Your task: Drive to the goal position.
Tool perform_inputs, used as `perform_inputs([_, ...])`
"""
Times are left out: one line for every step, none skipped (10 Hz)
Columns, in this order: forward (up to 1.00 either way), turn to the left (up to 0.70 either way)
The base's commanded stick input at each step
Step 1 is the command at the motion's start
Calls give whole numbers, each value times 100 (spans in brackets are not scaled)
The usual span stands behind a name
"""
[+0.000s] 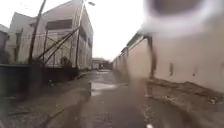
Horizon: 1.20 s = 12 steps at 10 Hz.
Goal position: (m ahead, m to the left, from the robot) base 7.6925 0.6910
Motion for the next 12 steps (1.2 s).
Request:
perform_inputs([50, -43])
perform_inputs([50, -43])
perform_inputs([50, -43])
perform_inputs([50, -38])
perform_inputs([50, -13])
perform_inputs([50, 7])
perform_inputs([50, 7])
perform_inputs([50, 7])
perform_inputs([50, 7])
perform_inputs([50, 7])
perform_inputs([50, 7])
perform_inputs([50, 7])
